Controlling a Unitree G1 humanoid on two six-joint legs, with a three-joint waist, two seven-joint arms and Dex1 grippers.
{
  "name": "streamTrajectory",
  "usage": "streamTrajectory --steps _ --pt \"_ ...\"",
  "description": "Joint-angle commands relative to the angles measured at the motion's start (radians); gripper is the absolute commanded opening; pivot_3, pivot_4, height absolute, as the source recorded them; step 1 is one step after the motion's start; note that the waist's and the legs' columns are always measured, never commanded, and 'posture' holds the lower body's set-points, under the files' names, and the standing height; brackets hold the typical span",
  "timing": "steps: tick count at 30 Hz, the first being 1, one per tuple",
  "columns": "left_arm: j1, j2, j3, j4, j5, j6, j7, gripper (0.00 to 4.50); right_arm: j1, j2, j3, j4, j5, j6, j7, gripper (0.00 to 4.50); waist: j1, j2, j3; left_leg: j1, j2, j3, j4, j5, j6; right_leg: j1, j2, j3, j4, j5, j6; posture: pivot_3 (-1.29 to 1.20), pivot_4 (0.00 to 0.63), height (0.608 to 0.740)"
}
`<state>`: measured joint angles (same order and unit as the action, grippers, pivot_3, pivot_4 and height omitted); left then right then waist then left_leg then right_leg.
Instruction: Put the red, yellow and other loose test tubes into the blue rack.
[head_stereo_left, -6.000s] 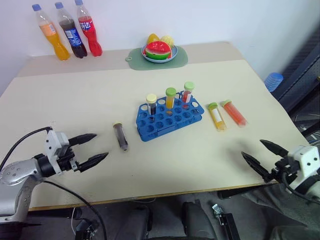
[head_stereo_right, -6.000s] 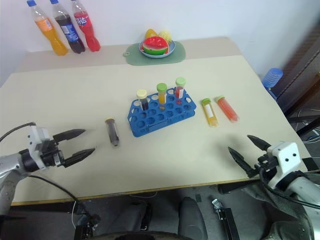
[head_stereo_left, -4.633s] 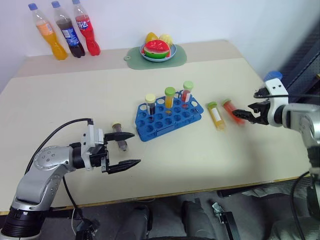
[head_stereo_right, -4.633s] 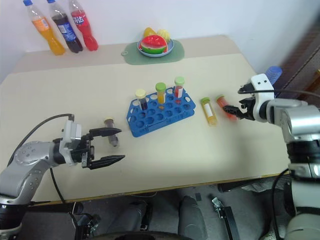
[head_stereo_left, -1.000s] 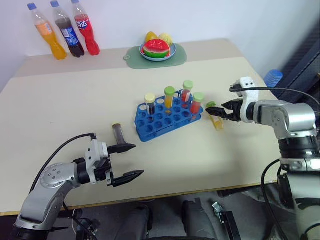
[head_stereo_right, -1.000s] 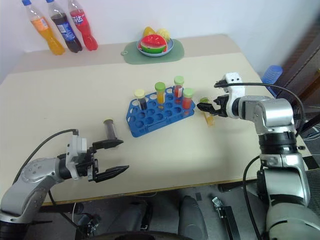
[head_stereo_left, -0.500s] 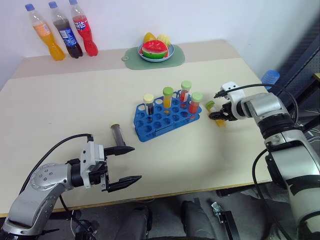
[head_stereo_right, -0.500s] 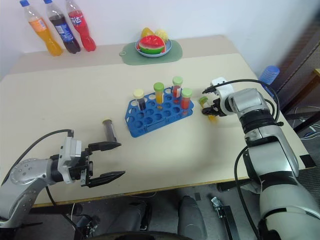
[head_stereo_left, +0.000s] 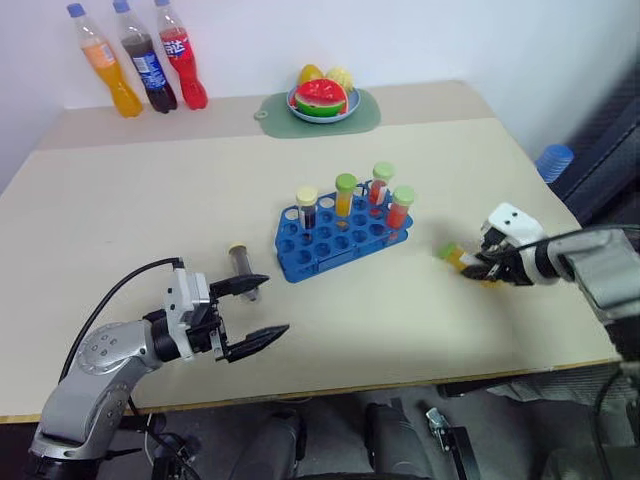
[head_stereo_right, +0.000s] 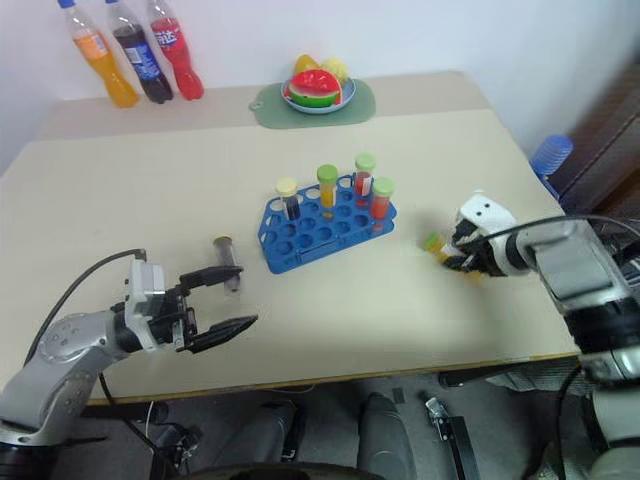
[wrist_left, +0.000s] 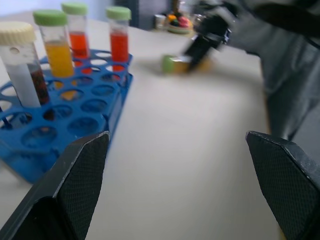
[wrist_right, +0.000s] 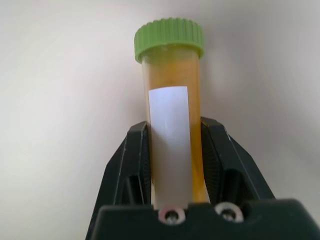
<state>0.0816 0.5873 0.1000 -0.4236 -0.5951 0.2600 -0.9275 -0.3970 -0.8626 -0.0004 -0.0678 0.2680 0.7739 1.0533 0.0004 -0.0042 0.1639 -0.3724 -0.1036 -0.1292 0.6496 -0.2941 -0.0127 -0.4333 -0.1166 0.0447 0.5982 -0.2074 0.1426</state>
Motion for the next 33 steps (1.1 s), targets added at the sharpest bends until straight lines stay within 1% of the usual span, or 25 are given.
streamTrajectory --steps 1,3,5,8,9,12,14,17,23,28,33 --pt "-0.015 -0.037 -0.008 -0.014 0.026 0.001 0.074 4.5 0.019 0.17 -0.171 -0.179 0.176 -0.094 -0.078 1.14 -0.011 0.0 0.0 0.0 0.0 0.0 0.0 0.0 0.0 0.0 0.0 0.0 0.0 0.0 0.0 0.0 0.15 0.74" --pt "-0.019 -0.054 -0.015 -0.014 0.034 0.004 0.098 4.5 0.033 0.259 -0.187 -0.223 0.204 -0.121 -0.137 1.14 -0.01 0.0 0.0 0.0 0.0 -0.001 0.0 0.0 -0.001 0.0 0.0 0.0 0.001 0.0 0.0 0.0 0.15 0.74" --pt "-0.017 -0.055 -0.025 -0.01 0.054 -0.008 0.099 4.5 0.026 0.344 -0.175 -0.235 0.21 -0.177 -0.19 1.14 -0.006 0.0 0.0 0.0 -0.001 -0.001 0.001 0.0 -0.001 0.0 0.0 0.0 0.001 0.0 0.0 0.0 0.15 0.74" --pt "-0.005 -0.051 -0.025 -0.015 0.054 -0.002 0.1 4.5 -0.025 0.543 -0.152 -0.179 0.202 -0.326 -0.314 1.14 -0.01 -0.001 -0.001 0.0 -0.001 -0.002 0.001 0.0 -0.001 0.0 -0.001 0.0 0.001 0.0 0.0 0.0 0.15 0.74" --pt "-0.005 -0.051 -0.022 -0.013 0.051 0.0 0.101 4.5 -0.042 0.606 -0.142 -0.142 0.174 -0.406 -0.356 1.14 -0.014 -0.001 0.0 0.0 -0.001 -0.002 0.0 0.001 -0.001 0.0 -0.001 0.0 0.001 0.0 0.0 0.0 0.15 0.74" --pt "-0.003 -0.044 -0.013 -0.012 0.047 0.001 0.101 4.5 -0.054 0.69 -0.102 -0.058 0.119 -0.542 -0.382 1.14 -0.014 0.0 0.0 0.0 -0.001 -0.002 -0.001 0.002 -0.004 -0.002 0.0 0.0 0.003 0.0 0.0 0.0 0.15 0.74" --pt "0.003 -0.049 -0.011 -0.014 0.057 -0.008 0.115 4.5 -0.067 0.739 -0.084 0.04 0.07 -0.663 -0.416 1.14 -0.012 0.0 0.0 0.0 -0.001 -0.002 -0.001 0.004 -0.007 -0.002 0.0 0.0 0.002 0.0 0.0 0.0 0.15 0.74" --pt "0.018 -0.059 -0.018 -0.028 0.068 -0.009 0.138 4.5 -0.094 0.783 -0.071 0.172 0.006 -0.797 -0.477 1.14 -0.015 0.0 0.0 0.0 -0.002 -0.002 -0.001 0.004 -0.008 -0.002 0.0 0.0 0.002 0.0 0.0 0.0 0.15 0.74" --pt "0.035 -0.06 -0.013 -0.05 0.065 -0.005 0.162 4.5 -0.11 0.814 -0.02 0.34 -0.057 -0.979 -0.476 1.14 -0.019 0.0 0.0 0.0 -0.001 -0.002 -0.001 0.005 -0.008 -0.003 0.0 0.0 0.003 0.0 0.0 0.0 0.15 0.74" --pt "0.049 -0.054 -0.008 -0.063 0.06 -0.004 0.167 4.5 -0.118 0.828 -0.004 0.467 -0.083 -1.083 -0.487 1.14 -0.019 0.0 0.0 0.0 -0.001 -0.002 -0.001 0.005 -0.008 -0.003 0.0 0.0 0.004 0.0 0.0 0.0 0.15 0.74" --pt "0.058 -0.049 -0.004 -0.073 0.06 -0.003 0.171 4.5 -0.126 0.842 0.003 0.556 -0.093 -1.14 -0.495 1.14 -0.02 0.0 0.0 0.0 -0.001 -0.002 -0.001 0.005 -0.008 -0.003 0.001 0.0 0.004 0.0 0.0 0.0 0.15 0.74"
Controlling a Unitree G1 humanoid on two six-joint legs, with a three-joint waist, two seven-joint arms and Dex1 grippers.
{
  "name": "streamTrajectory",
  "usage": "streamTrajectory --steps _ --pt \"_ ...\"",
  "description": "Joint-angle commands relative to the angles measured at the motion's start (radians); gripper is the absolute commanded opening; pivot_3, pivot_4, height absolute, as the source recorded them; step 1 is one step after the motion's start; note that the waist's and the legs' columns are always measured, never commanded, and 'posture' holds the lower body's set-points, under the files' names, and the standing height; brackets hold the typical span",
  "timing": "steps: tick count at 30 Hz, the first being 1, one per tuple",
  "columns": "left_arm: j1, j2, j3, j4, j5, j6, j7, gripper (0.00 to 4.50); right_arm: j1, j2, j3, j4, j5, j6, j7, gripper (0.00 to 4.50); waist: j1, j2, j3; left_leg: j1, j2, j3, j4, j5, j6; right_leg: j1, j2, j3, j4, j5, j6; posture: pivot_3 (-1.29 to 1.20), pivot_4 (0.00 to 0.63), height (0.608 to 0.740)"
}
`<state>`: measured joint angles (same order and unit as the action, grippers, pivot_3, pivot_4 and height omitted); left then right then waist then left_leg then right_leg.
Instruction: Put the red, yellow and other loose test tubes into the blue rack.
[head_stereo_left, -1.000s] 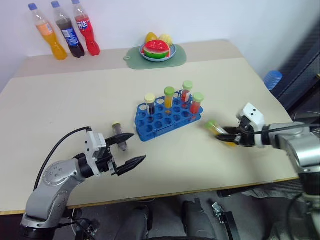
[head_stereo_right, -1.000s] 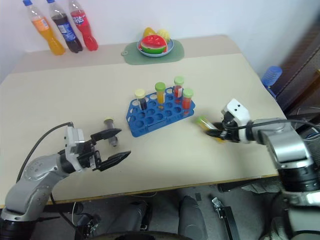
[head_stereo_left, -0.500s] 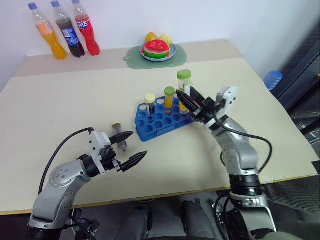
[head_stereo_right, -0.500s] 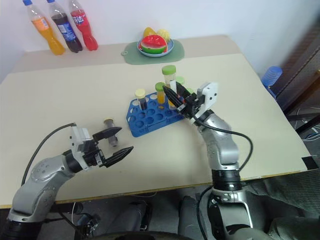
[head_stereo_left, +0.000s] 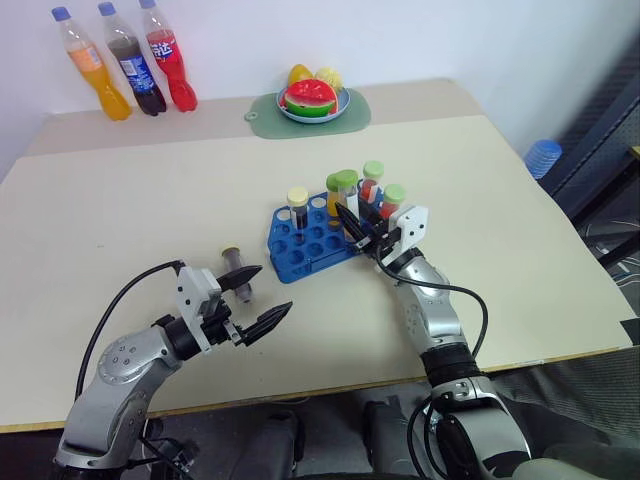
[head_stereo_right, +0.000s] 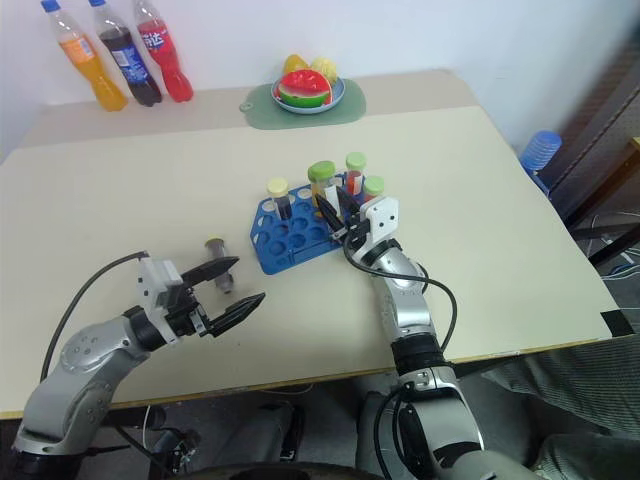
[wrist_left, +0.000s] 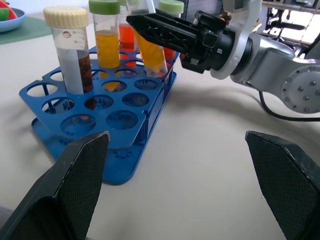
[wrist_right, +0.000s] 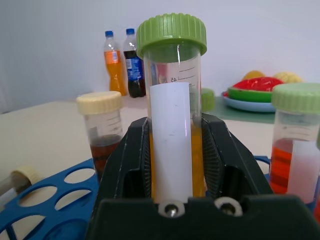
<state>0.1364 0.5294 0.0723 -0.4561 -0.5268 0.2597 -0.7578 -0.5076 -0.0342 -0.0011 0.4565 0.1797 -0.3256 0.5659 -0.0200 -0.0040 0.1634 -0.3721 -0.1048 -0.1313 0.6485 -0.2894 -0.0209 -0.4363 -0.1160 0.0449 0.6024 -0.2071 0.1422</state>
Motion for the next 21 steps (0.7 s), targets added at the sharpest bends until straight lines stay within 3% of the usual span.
streamTrajectory --steps 1,10,15,17,21 --pt "0.003 0.011 0.024 -0.041 -0.008 -0.003 0.002 4.5 -0.02 0.014 0.004 0.052 -0.009 -0.053 -0.011 1.14 0.0 0.0 0.0 0.0 0.0 0.0 0.0 0.0 0.0 0.0 0.0 0.0 0.0 0.0 0.0 0.0 0.15 0.74" --pt "0.012 0.002 0.022 -0.059 -0.021 0.008 0.02 4.5 -0.068 0.023 -0.011 0.227 -0.002 -0.173 -0.004 1.14 -0.002 0.0 0.0 0.003 0.0 0.0 0.0 0.0 0.001 0.002 0.001 0.0 0.002 0.0 0.0 0.0 0.15 0.74" --pt "0.008 0.009 0.034 -0.065 -0.043 0.028 0.021 4.5 -0.023 -0.009 0.0 0.172 -0.014 -0.2 0.015 3.17 0.0 0.0 0.0 0.007 0.001 0.0 -0.001 -0.002 0.004 0.005 0.001 0.001 0.002 0.0 -0.001 0.0 0.15 0.74" --pt "0.007 0.011 0.041 -0.068 -0.057 0.039 0.024 4.5 0.009 -0.032 0.01 0.113 -0.029 -0.184 0.012 4.3 0.002 0.0 0.0 0.007 0.0 -0.001 -0.001 -0.002 0.003 0.005 0.001 0.001 0.002 0.0 -0.001 0.0 0.15 0.74" --pt "0.001 -0.005 0.076 -0.113 -0.098 0.135 0.131 4.5 0.104 -0.107 0.035 -0.097 -0.034 -0.067 0.031 4.48 0.005 0.0 0.0 0.007 0.0 -0.001 -0.001 -0.002 0.004 0.005 0.001 0.001 0.002 0.0 -0.001 0.0 0.15 0.74"
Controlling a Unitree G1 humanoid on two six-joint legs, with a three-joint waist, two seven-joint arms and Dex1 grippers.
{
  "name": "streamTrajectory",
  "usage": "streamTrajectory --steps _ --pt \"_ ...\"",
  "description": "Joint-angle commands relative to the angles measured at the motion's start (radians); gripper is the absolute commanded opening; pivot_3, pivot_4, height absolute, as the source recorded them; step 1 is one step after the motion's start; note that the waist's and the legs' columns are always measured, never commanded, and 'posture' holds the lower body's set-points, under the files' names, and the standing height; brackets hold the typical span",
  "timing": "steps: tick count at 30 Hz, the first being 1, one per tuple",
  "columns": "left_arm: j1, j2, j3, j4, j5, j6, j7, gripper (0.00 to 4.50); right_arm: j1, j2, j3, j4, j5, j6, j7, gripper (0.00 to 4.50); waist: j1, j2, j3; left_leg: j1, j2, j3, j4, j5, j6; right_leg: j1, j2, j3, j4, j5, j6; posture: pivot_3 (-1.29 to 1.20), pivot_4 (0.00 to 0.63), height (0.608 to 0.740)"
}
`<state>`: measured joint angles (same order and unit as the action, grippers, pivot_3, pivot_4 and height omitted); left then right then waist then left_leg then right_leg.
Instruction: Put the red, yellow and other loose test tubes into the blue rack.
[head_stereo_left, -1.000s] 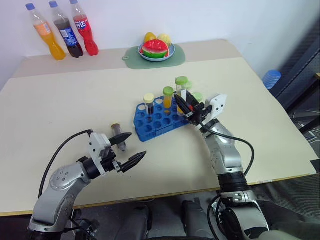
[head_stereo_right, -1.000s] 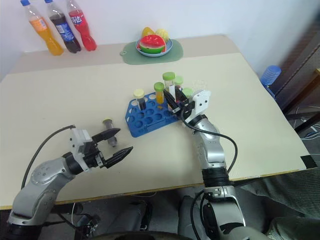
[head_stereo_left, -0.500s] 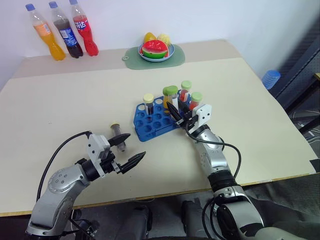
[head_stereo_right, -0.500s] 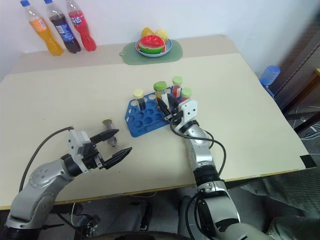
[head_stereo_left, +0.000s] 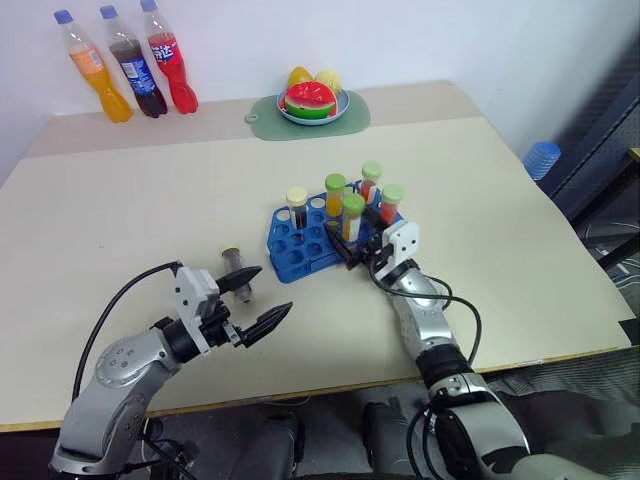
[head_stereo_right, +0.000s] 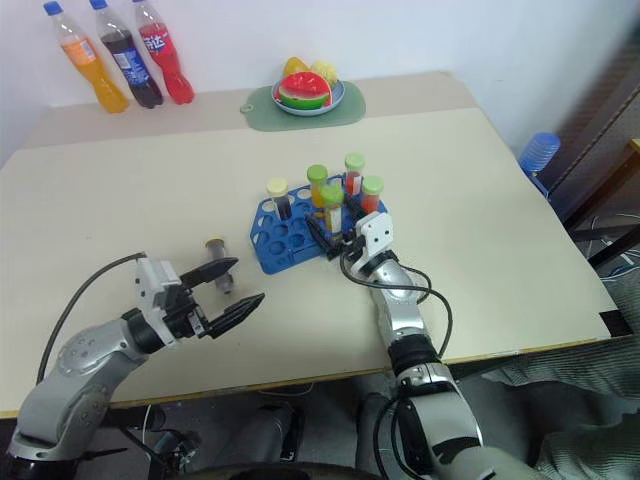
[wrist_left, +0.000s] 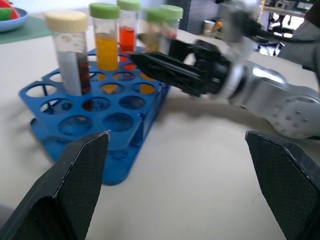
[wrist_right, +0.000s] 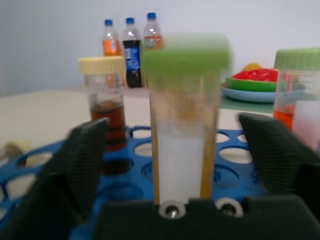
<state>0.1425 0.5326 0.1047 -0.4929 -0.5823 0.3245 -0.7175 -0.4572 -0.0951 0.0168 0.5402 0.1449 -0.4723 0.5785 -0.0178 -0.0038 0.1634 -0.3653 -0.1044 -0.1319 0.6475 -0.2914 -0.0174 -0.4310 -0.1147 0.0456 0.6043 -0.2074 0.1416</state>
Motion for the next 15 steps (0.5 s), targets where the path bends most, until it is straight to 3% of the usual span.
streamTrajectory --steps 1,4,6,11,13,15 --pt "-0.007 -0.016 0.06 -0.105 -0.029 0.12 0.17 4.5 0.092 -0.077 0.021 -0.265 0.008 0.149 0.023 4.48 0.005 0.0 0.0 0.0 0.0 0.0 0.0 0.0 0.0 0.0 0.0 0.0 0.0 0.0 0.0 0.0 0.15 0.74" --pt "-0.01 -0.011 0.094 -0.177 0.004 0.239 0.327 4.5 0.175 -0.147 0.033 -0.446 0.04 0.302 0.05 4.48 0.005 0.0 0.0 0.0 0.0 -0.001 0.0 0.0 0.0 0.0 0.0 0.0 0.0 0.0 0.0 0.0 0.15 0.74" --pt "-0.019 -0.002 0.141 -0.23 -0.069 0.358 0.406 4.5 0.231 -0.217 0.029 -0.544 0.045 0.391 0.076 4.48 0.005 0.0 0.0 0.0 0.0 -0.001 0.0 0.0 0.001 0.0 0.0 0.0 0.0 0.0 0.0 0.0 0.15 0.74" --pt "-0.17 0.074 0.306 -0.209 -0.537 0.848 0.801 4.5 0.369 -0.44 -0.028 -0.731 0.115 0.542 0.209 4.48 0.013 -0.001 0.001 0.0 0.0 -0.002 0.001 -0.001 0.002 0.002 0.0 -0.001 0.0 0.0 0.001 0.0 0.15 0.74" --pt "-0.226 0.123 0.317 -0.145 -0.749 0.914 0.971 4.5 0.388 -0.486 -0.045 -0.765 0.138 0.569 0.235 4.48 0.01 -0.002 0.001 0.0 -0.001 -0.002 0.002 -0.001 0.002 0.002 -0.001 -0.001 0.0 0.0 0.001 0.0 0.15 0.74" --pt "-0.284 0.226 0.224 -0.057 -1.076 0.809 1.264 4.5 0.401 -0.559 -0.09 -0.812 0.212 0.6 0.318 4.48 0.007 -0.002 0.001 0.002 0.0 -0.003 0.002 -0.001 0.001 0.003 -0.001 -0.001 0.001 -0.001 0.001 0.0 0.15 0.74"
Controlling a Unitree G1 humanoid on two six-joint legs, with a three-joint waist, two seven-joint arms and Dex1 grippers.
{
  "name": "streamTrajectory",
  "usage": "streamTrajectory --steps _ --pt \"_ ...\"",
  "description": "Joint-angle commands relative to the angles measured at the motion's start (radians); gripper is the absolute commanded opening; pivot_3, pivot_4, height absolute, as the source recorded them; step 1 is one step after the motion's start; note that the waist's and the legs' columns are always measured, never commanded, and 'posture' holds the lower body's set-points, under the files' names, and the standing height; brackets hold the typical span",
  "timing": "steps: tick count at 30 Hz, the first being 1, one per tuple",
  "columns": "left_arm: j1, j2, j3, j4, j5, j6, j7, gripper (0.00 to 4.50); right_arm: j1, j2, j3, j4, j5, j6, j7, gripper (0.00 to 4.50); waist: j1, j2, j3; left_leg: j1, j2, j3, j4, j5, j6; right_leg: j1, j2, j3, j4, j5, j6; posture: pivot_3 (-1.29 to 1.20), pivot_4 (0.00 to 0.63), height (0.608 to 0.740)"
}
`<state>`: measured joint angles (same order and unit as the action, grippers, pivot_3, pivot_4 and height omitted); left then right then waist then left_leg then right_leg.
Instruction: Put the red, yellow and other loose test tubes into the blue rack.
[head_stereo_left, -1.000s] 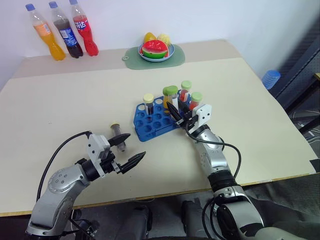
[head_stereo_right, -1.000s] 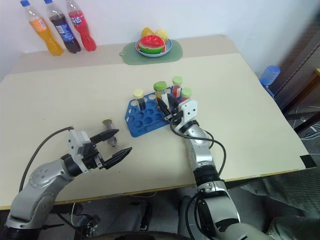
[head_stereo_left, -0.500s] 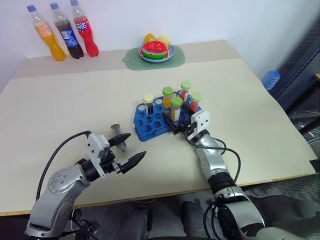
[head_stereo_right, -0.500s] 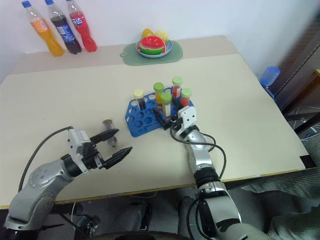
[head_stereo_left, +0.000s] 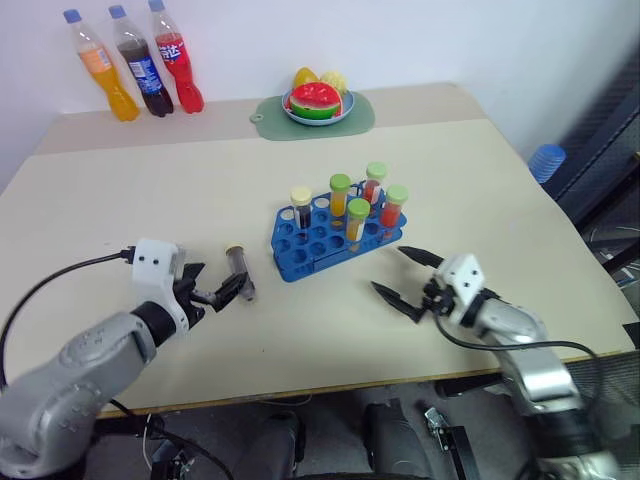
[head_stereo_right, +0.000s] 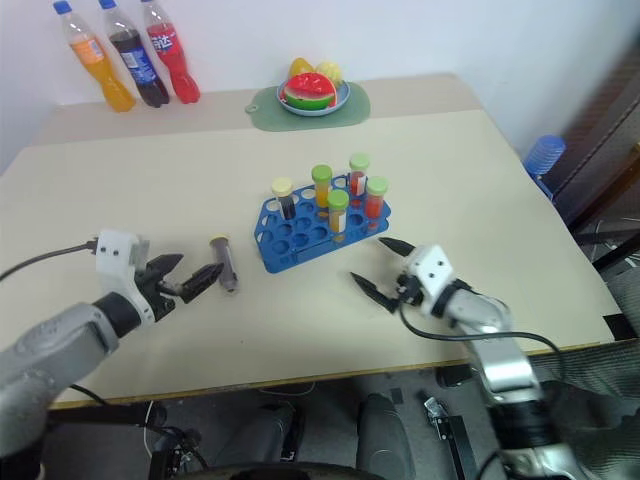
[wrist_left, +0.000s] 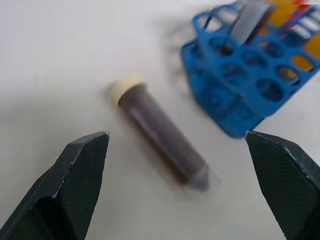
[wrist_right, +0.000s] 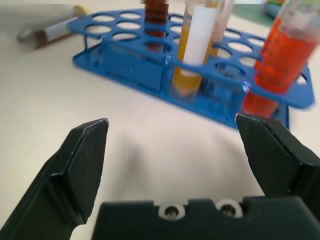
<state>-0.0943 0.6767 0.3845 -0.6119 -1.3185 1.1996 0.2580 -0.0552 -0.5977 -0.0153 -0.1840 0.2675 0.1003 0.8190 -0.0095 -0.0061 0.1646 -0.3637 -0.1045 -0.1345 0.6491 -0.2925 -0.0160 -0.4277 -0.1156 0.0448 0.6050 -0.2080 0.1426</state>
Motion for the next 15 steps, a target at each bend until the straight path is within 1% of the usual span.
streamTrajectory --steps 1,2,3,4,8,11,14,15 --pt "-0.069 0.136 -0.103 0.096 -0.473 -0.122 0.404 4.5 -0.002 -0.079 -0.072 -0.108 0.12 0.044 0.103 4.48 -0.001 0.0 0.0 0.0 0.0 0.0 0.0 0.0 0.0 0.0 0.0 0.0 0.0 0.0 0.0 0.0 0.15 0.74" --pt "-0.093 0.166 -0.161 0.129 -0.578 -0.175 0.521 4.5 0.0 -0.114 -0.087 -0.127 0.159 0.063 0.149 4.48 0.0 -0.001 0.001 0.0 0.0 0.0 -0.001 0.0 0.0 0.0 0.0 0.0 0.0 0.0 0.0 0.0 0.15 0.74" --pt "-0.116 0.171 -0.207 0.147 -0.627 -0.212 0.599 4.5 0.0 -0.147 -0.09 -0.142 0.186 0.071 0.2 4.48 0.002 -0.001 0.001 0.0 0.0 0.0 -0.001 0.0 0.0 0.0 0.0 0.0 -0.001 0.0 0.0 0.0 0.15 0.74" --pt "-0.13 0.168 -0.237 0.158 -0.647 -0.236 0.646 4.5 -0.003 -0.172 -0.087 -0.155 0.204 0.086 0.229 4.48 0.003 0.0 0.0 0.0 -0.001 0.0 -0.001 0.0 0.0 0.0 -0.002 0.0 -0.001 0.0 0.0 0.0 0.15 0.74" --pt "-0.198 0.085 -0.304 0.19 -0.654 -0.304 0.827 4.5 -0.043 -0.213 -0.075 -0.164 0.234 0.117 0.286 4.48 0.005 -0.002 0.001 0.001 -0.001 0.001 -0.001 0.0 -0.001 0.002 -0.002 0.0 -0.005 0.0 0.0 0.0 0.15 0.74" --pt "-0.249 0.042 -0.343 0.217 -0.654 -0.306 0.914 4.5 -0.074 -0.209 -0.071 -0.132 0.214 0.099 0.299 4.48 0.018 -0.002 0.001 0.0 -0.001 0.002 0.0 0.003 -0.005 0.002 -0.002 0.0 -0.005 0.0 0.0 0.0 0.15 0.74" --pt "-0.326 -0.042 -0.369 0.292 -0.654 -0.315 1.001 4.5 -0.092 -0.195 -0.067 -0.12 0.206 0.095 0.294 4.48 0.031 -0.002 0.001 0.0 -0.001 0.003 0.0 0.003 -0.005 0.002 -0.002 0.0 -0.005 0.0 0.0 0.0 0.15 0.74" --pt "-0.352 -0.053 -0.376 0.323 -0.654 -0.312 1.02 4.5 -0.096 -0.191 -0.062 -0.123 0.203 0.097 0.29 4.48 0.04 -0.002 0.001 0.0 -0.001 0.002 0.0 0.003 -0.005 0.002 -0.002 0.0 -0.005 0.0 0.0 0.0 0.15 0.74"
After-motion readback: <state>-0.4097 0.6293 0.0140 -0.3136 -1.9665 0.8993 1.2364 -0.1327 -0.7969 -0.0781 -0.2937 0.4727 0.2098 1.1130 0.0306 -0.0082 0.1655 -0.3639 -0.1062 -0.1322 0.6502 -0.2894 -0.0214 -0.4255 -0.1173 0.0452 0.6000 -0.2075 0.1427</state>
